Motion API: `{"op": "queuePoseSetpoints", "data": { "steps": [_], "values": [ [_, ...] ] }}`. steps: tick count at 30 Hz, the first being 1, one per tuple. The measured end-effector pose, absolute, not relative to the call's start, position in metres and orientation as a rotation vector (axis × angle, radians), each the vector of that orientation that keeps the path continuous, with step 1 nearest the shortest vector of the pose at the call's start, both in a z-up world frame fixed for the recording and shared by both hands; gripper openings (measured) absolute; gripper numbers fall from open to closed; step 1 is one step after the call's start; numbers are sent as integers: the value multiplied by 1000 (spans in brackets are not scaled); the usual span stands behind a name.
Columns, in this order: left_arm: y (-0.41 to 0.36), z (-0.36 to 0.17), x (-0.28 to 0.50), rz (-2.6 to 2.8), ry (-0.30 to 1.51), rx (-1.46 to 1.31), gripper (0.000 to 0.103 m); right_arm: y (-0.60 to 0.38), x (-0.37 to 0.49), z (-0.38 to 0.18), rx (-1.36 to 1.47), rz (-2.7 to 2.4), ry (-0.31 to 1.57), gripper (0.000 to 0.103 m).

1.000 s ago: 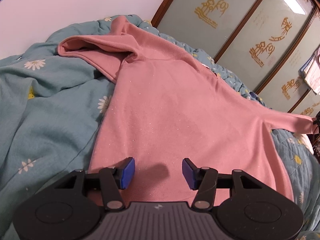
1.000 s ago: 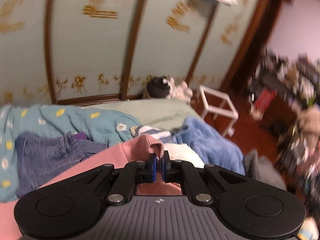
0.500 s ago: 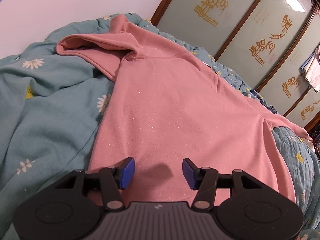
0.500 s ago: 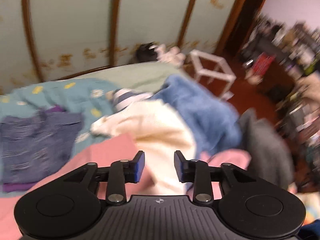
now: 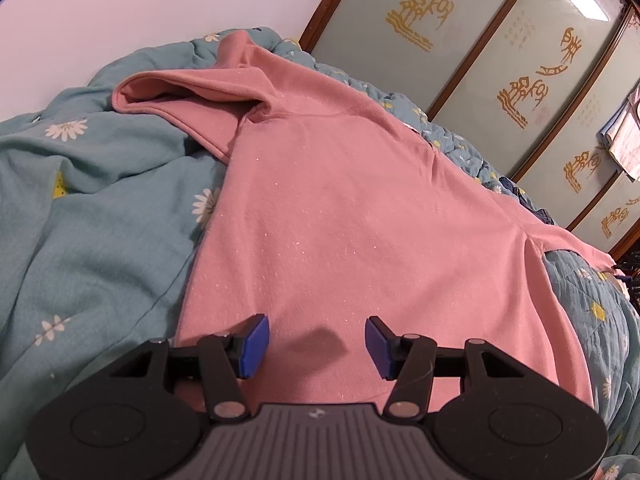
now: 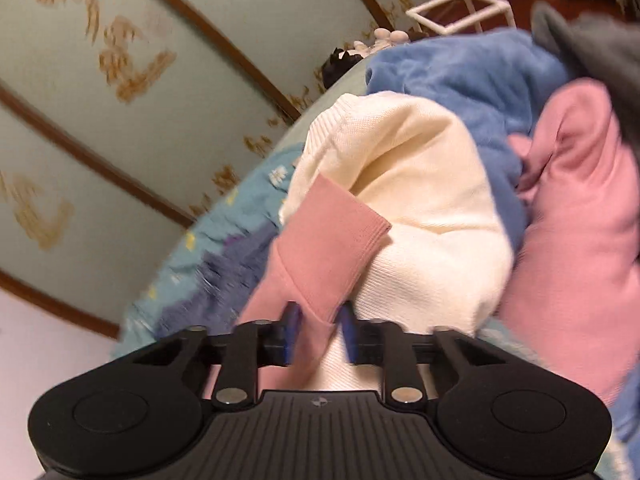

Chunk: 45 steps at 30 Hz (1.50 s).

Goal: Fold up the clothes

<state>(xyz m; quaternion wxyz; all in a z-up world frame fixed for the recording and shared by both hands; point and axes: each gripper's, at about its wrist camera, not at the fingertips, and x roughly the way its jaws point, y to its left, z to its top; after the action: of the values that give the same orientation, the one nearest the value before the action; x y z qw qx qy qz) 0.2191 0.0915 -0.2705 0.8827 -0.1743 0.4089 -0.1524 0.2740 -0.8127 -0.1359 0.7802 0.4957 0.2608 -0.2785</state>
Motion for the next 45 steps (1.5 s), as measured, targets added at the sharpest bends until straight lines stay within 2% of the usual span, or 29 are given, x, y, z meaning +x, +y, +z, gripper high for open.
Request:
{"op": "queuePoseSetpoints", "data": {
  "steps": [7, 13, 15, 18, 20, 24, 29, 33, 35, 36, 42, 45],
  "values": [
    [90, -271, 219, -316, 852, -352, 53, -813, 238, -108, 1189, -599, 406, 7],
    [88, -270, 219, -315, 852, -335, 53, -818, 245, -98, 1087, -691, 507, 7],
    [88, -269, 217, -315, 851, -335, 53, -820, 247, -108, 1070, -757, 563, 13],
    [87, -269, 217, -317, 852, -331, 53, -815, 233, -116, 1100, -786, 548, 13],
    [87, -270, 218, -319, 852, -329, 54, -799, 226, -105, 1021, -807, 583, 15],
    [86, -270, 218, -328, 850, -326, 58, -761, 217, -89, 989, -647, 574, 38],
    [87, -268, 215, -333, 843, -329, 58, -694, 242, -127, 1150, -360, 655, 38],
    [90, -268, 215, -336, 844, -353, 58, -657, 275, -171, 1200, -351, 714, 27],
    [91, -268, 215, -338, 845, -365, 58, -654, 286, -182, 1209, -378, 699, 17],
    [92, -268, 215, -338, 845, -369, 58, -654, 289, -184, 1212, -393, 682, 3],
    [91, -268, 217, -340, 845, -365, 58, -642, 266, -152, 1252, -398, 568, 3],
    [91, -268, 217, -342, 845, -369, 58, -640, 261, -153, 1253, -447, 605, 3]
  ]
}}
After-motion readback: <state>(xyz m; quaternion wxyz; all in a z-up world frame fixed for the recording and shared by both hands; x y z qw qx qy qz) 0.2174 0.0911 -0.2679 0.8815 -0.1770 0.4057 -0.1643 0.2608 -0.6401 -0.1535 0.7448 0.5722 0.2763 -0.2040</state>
